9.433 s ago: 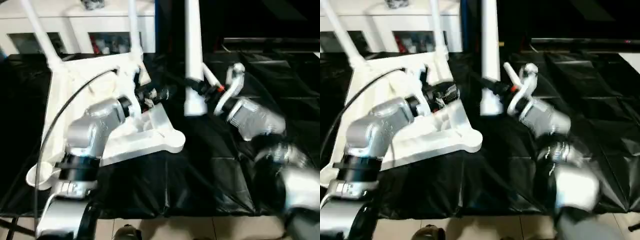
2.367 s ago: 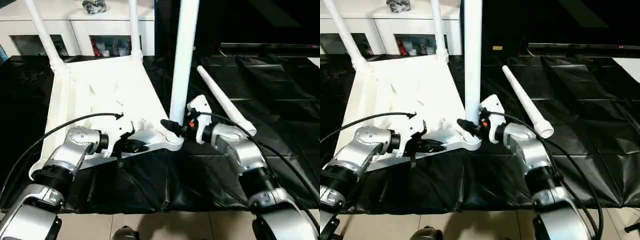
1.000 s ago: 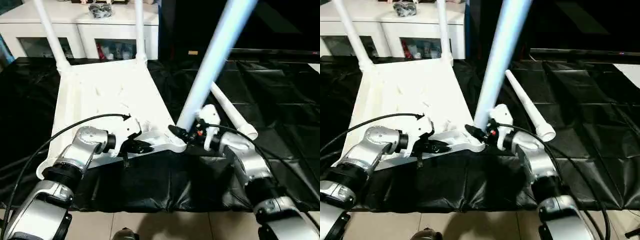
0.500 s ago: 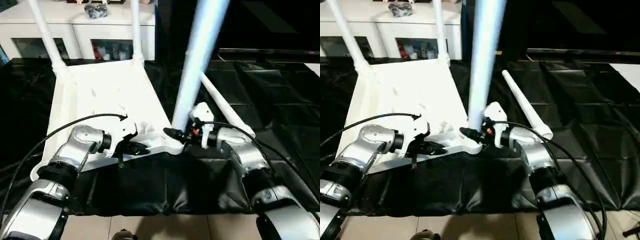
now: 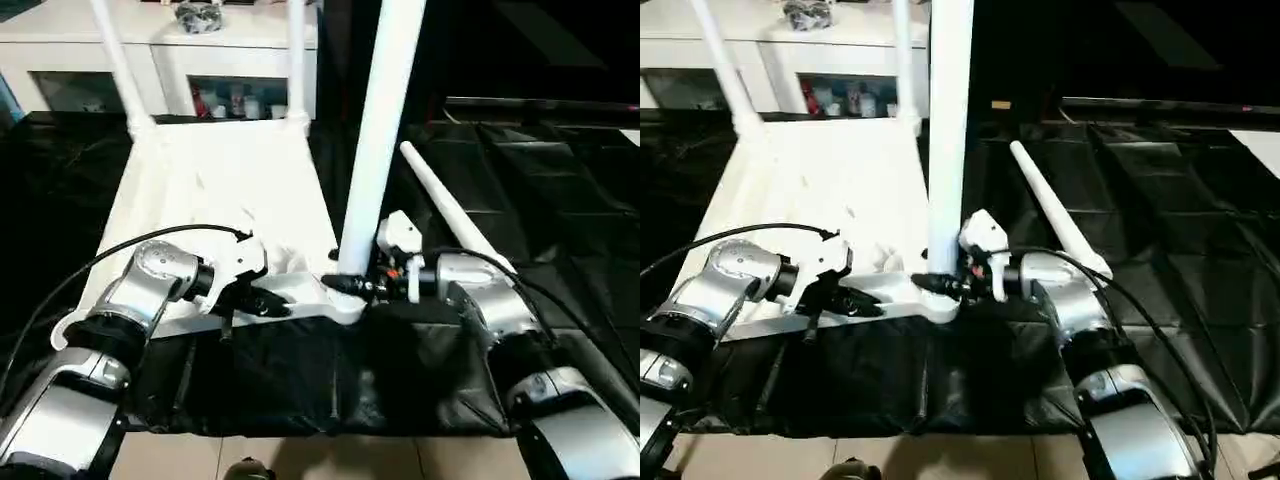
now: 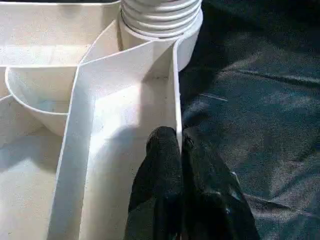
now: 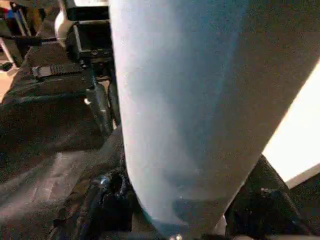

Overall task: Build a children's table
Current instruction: Insert table leg to table base

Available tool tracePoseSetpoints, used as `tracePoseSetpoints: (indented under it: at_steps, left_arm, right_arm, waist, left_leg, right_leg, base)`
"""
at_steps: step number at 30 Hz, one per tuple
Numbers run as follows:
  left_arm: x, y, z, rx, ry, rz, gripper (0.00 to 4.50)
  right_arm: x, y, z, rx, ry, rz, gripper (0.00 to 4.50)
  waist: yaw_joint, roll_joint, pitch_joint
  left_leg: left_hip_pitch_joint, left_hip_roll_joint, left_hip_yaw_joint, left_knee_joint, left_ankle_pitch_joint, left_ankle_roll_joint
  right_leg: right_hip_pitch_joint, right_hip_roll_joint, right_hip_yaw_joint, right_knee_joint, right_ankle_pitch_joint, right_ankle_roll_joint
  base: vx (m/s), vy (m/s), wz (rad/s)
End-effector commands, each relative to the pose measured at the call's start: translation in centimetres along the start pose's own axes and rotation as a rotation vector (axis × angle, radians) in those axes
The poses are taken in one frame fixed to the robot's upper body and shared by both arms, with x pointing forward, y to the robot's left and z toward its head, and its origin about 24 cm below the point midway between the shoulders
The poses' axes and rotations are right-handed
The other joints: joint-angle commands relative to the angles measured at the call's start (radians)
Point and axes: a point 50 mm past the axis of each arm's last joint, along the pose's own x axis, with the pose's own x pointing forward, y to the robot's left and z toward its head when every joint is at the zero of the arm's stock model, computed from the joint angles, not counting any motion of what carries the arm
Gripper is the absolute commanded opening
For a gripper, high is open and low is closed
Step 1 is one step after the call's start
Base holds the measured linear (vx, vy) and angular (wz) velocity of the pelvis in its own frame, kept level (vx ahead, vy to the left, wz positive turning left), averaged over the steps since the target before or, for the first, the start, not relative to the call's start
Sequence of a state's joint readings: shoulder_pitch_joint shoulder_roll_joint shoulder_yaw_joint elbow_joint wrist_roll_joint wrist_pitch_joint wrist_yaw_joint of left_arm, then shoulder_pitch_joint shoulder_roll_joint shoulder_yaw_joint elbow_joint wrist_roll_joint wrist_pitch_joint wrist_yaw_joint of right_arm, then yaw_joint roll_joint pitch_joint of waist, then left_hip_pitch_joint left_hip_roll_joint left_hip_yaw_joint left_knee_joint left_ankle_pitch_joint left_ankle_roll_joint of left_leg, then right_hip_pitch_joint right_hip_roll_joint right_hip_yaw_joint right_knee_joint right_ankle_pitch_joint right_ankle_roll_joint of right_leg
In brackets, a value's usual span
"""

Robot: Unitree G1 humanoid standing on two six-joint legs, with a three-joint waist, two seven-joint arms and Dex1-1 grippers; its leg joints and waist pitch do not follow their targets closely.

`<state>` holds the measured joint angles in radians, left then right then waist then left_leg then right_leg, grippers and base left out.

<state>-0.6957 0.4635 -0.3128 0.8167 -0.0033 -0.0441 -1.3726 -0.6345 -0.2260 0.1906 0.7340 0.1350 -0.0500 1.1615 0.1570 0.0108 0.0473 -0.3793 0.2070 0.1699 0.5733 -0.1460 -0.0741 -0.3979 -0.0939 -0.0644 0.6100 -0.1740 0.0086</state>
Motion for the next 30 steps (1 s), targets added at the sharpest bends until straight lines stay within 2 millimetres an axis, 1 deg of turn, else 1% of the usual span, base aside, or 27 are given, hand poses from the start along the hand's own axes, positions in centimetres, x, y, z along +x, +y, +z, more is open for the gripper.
tracePoseSetpoints:
  at_steps: [1,4,5,6,7,8,10,11,12,13,14,15,16,17,18,19,20,21,22,23,24,25,26,27,29,30]
  left_arm:
    - [0.6,0.5,3.3,0.136,-0.043,-0.057,0.0]
    - [0.7,0.8,3.5,0.125,-0.052,-0.03,0.0]
    - [0.9,1.2,3.8,0.099,-0.077,0.028,0.0]
    - [1.0,1.3,3.9,0.09,-0.085,0.049,0.0]
    - [1.1,1.6,4.1,0.073,-0.096,0.092,0.0]
    - [1.1,1.7,4.1,0.067,-0.098,0.105,0.0]
    - [1.3,2.0,4.3,0.044,-0.11,0.146,0.0]
    - [1.6,2.7,4.9,-0.023,-0.144,0.245,0.0]
    - [1.7,2.7,5.1,-0.035,-0.15,0.265,0.0]
    - [1.9,2.9,5.4,-0.061,-0.162,0.309,0.0]
    - [2.1,3.1,5.6,-0.083,-0.166,0.352,0.0]
    - [2.3,3.1,5.7,-0.096,-0.168,0.378,0.0]
    - [2.7,3.1,5.9,-0.123,-0.178,0.408,0.0]
    - [2.9,3.1,6.0,-0.141,-0.184,0.425,0.0]
    - [3.3,3.1,6.2,-0.152,-0.189,0.446,0.0]
    - [3.3,3.1,6.2,-0.152,-0.189,0.446,0.0]
    - [4.1,2.7,6.3,-0.151,-0.185,0.453,0.0]
    - [4.4,2.6,6.4,-0.147,-0.183,0.451,0.0]
    - [4.4,2.6,6.4,-0.146,-0.182,0.45,0.0]
    - [5.0,2.3,6.4,-0.135,-0.172,0.438,0.0]
    - [5.1,2.2,6.4,-0.132,-0.169,0.433,0.0]
    - [5.2,2.1,6.4,-0.129,-0.163,0.429,0.0]
    - [5.2,2.0,6.4,-0.127,-0.161,0.423,0.0]
    - [5.2,2.0,6.4,-0.127,-0.161,0.423,0.0]
    - [5.0,2.0,6.5,-0.128,-0.157,0.427,0.0]
    - [5.0,1.9,6.5,-0.123,-0.157,0.423,0.0]
  right_arm:
    - [0.8,2.1,-4.1,0.108,0.166,0.091,1.89]
    - [0.8,2.0,-4.1,0.11,0.163,0.067,1.89]
    - [1.1,1.2,-3.9,0.131,0.142,-0.037,1.89]
    - [1.1,0.9,-3.9,0.139,0.135,-0.077,1.89]
    - [1.2,0.3,-3.8,0.156,0.127,-0.163,1.89]
    - [1.2,0.1,-3.8,0.161,0.125,-0.192,1.89]
    - [1.3,-0.3,-3.8,0.176,0.121,-0.269,1.89]
    - [1.3,-1.3,-3.8,0.219,0.111,-0.432,1.89]
    - [1.3,-1.5,-3.8,0.23,0.111,-0.472,1.89]
    - [1.4,-1.9,-3.9,0.257,0.113,-0.561,1.89]
    - [1.5,-2.0,-4.1,0.277,0.117,-0.607,1.89]
    - [1.6,-2.0,-4.2,0.289,0.12,-0.633,1.89]
    - [1.9,-1.9,-4.3,0.305,0.129,-0.657,1.89]
    - [2.1,-1.9,-4.4,0.315,0.136,-0.673,1.89]
    - [2.4,-1.7,-4.5,0.321,0.143,-0.681,1.89]
    - [2.4,-1.7,-4.5,0.321,0.143,-0.681,1.89]
    - [3.2,-1.4,-4.5,0.338,0.147,-0.686,1.89]
    - [3.4,-1.3,-4.5,0.342,0.148,-0.685,1.89]
    - [3.4,-1.3,-4.5,0.343,0.148,-0.685,1.89]
    - [4.1,-1.0,-4.5,0.35,0.155,-0.681,1.89]
    - [4.2,-1.0,-4.5,0.351,0.157,-0.68,1.89]
    - [4.6,-0.9,-4.5,0.354,0.163,-0.674,1.89]
    - [4.8,-0.8,-4.4,0.349,0.167,-0.677,1.89]
    - [4.8,-0.8,-4.4,0.349,0.167,-0.677,1.89]
    - [5.2,-0.8,-4.0,0.344,0.145,-0.676,1.89]
    - [5.2,-0.9,-3.8,0.344,0.125,-0.68,1.89]
  waist:
    - [-0.005,0.013,-0.059]
    - [-0.003,0.013,-0.059]
    - [-0.004,0.012,-0.057]
    - [-0.006,0.013,-0.054]
    - [-0.008,0.012,-0.053]
    - [-0.014,0.008,-0.049]
    - [-0.021,0.008,-0.047]
    - [-0.027,0.003,-0.043]
    - [-0.033,0.004,-0.042]
    - [-0.04,0.002,-0.043]
    - [-0.043,0.003,-0.042]
    - [-0.05,0.004,-0.044]
    - [-0.056,0.002,-0.046]
    - [-0.057,0.003,-0.048]
    - [-0.058,-0.002,-0.049]
    - [-0.057,-0.001,-0.05]
    - [-0.057,-0.003,-0.049]
    - [-0.058,-0.003,-0.048]
    - [-0.06,-0.004,-0.047]
    - [-0.059,-0.002,-0.05]
    - [-0.061,-0.001,-0.048]
    - [-0.062,-0.002,-0.048]
    - [-0.064,-0.003,-0.048]
    - [-0.065,-0.002,-0.047]
    - [-0.067,-0.003,-0.047]
    - [-0.067,-0.002,-0.047]
  left_leg:
    - [0.03,0.027,-0.007,-0.084,-0.479,-0.043]
    - [0.031,0.028,-0.007,-0.084,-0.482,-0.044]
    - [0.03,0.028,-0.008,-0.085,-0.49,-0.047]
    - [0.032,0.027,-0.009,-0.086,-0.506,-0.053]
    - [0.033,0.026,-0.01,-0.085,-0.515,-0.056]
    - [0.036,0.024,-0.015,-0.086,-0.541,-0.063]
    - [0.036,0.023,-0.018,-0.086,-0.559,-0.065]
    - [0.036,0.022,-0.02,-0.085,-0.569,-0.067]
    - [0.041,0.02,-0.025,-0.085,-0.589,-0.075]
    - [0.039,0.018,-0.028,-0.085,-0.595,-0.076]
    - [0.035,0.018,-0.031,-0.087,-0.595,-0.077]
    - [0.035,0.016,-0.032,-0.089,-0.598,-0.073]
    - [0.034,0.017,-0.03,-0.091,-0.594,-0.07]
    - [0.034,0.018,-0.029,-0.093,-0.576,-0.065]
    - [0.034,0.017,-0.025,-0.094,-0.56,-0.053]
    - [0.031,0.017,-0.022,-0.096,-0.538,-0.046]
    - [0.031,0.016,-0.019,-0.095,-0.533,-0.042]
    - [0.033,0.018,-0.017,-0.095,-0.53,-0.042]
    - [0.033,0.016,-0.016,-0.095,-0.529,-0.039]
    - [0.034,0.017,-0.015,-0.093,-0.519,-0.037]
    - [0.032,0.016,-0.014,-0.095,-0.518,-0.038]
    - [0.034,0.015,-0.014,-0.094,-0.525,-0.039]
    - [0.036,0.015,-0.013,-0.094,-0.529,-0.039]
    - [0.037,0.015,-0.013,-0.094,-0.531,-0.039]
    - [0.036,0.015,-0.014,-0.095,-0.529,-0.039]
    - [0.035,0.015,-0.014,-0.095,-0.529,-0.039]
  right_leg:
    - [0.021,-0.053,0.039,-0.081,-0.365,-0.213]
    - [0.021,-0.055,0.039,-0.082,-0.375,-0.212]
    - [0.02,-0.056,0.039,-0.083,-0.395,-0.209]
    - [0.017,-0.059,0.038,-0.087,-0.429,-0.203]
    - [0.016,-0.06,0.038,-0.09,-0.452,-0.197]
    - [0.013,-0.064,0.035,-0.097,-0.531,-0.174]
    - [0.011,-0.064,0.033,-0.103,-0.576,-0.155]
    - [0.008,-0.066,0.031,-0.107,-0.622,-0.137]
    - [0.007,-0.067,0.022,-0.115,-0.674,-0.118]
    - [0.011,-0.067,0.015,-0.121,-0.692,-0.102]
    - [0.015,-0.068,0.012,-0.121,-0.687,-0.098]
    - [0.017,-0.064,0.008,-0.125,-0.669,-0.094]
    - [0.019,-0.062,0.008,-0.124,-0.649,-0.097]
    - [0.02,-0.061,0.011,-0.123,-0.604,-0.109]
    - [0.021,-0.058,0.012,-0.127,-0.568,-0.118]
    - [0.022,-0.057,0.015,-0.123,-0.526,-0.129]
    - [0.019,-0.056,0.017,-0.125,-0.517,-0.132]
    - [0.016,-0.057,0.021,-0.121,-0.501,-0.144]
    - [0.016,-0.055,0.022,-0.122,-0.5,-0.145]
    - [0.016,-0.057,0.025,-0.12,-0.489,-0.148]
    - [0.017,-0.055,0.024,-0.12,-0.484,-0.148]
    - [0.016,-0.054,0.024,-0.12,-0.488,-0.145]
    - [0.016,-0.053,0.024,-0.121,-0.488,-0.145]
    - [0.015,-0.053,0.024,-0.121,-0.49,-0.145]
    - [0.016,-0.054,0.024,-0.121,-0.501,-0.141]
    - [0.016,-0.054,0.025,-0.121,-0.501,-0.14]
  base:
    - [0.0,0.0,0.0]
    - [0.0,0.0,0.0]
    - [0.0,0.0,0.0]
    - [0.0,0.0,0.0]
    - [0.0,0.0,0.0]
    - [0.0,0.0,0.0]
    - [0.0,0.0,0.0]
    - [0.0,0.0,0.0]
    - [0.0,0.0,0.0]
    - [0.0,0.0,0.0]
    - [0.0,0.0,0.0]
    - [0.0,0.0,0.0]
    - [0.0,0.0,0.0]
    - [0.0,0.0,0.0]
    - [0.0,0.0,0.0]
    - [0.0,0.0,0.0]
    - [0.0,0.0,0.0]
    - [0.0,0.0,0.0]
    - [0.0,0.0,0.0]
    - [0.0,0.0,0.0]
    - [0.0,0.0,0.0]
    - [0.0,0.0,0.0]
    - [0.0,0.0,0.0]
    - [0.0,0.0,0.0]
    - [0.0,0.0,0.0]
    - [0.0,0.0,0.0]
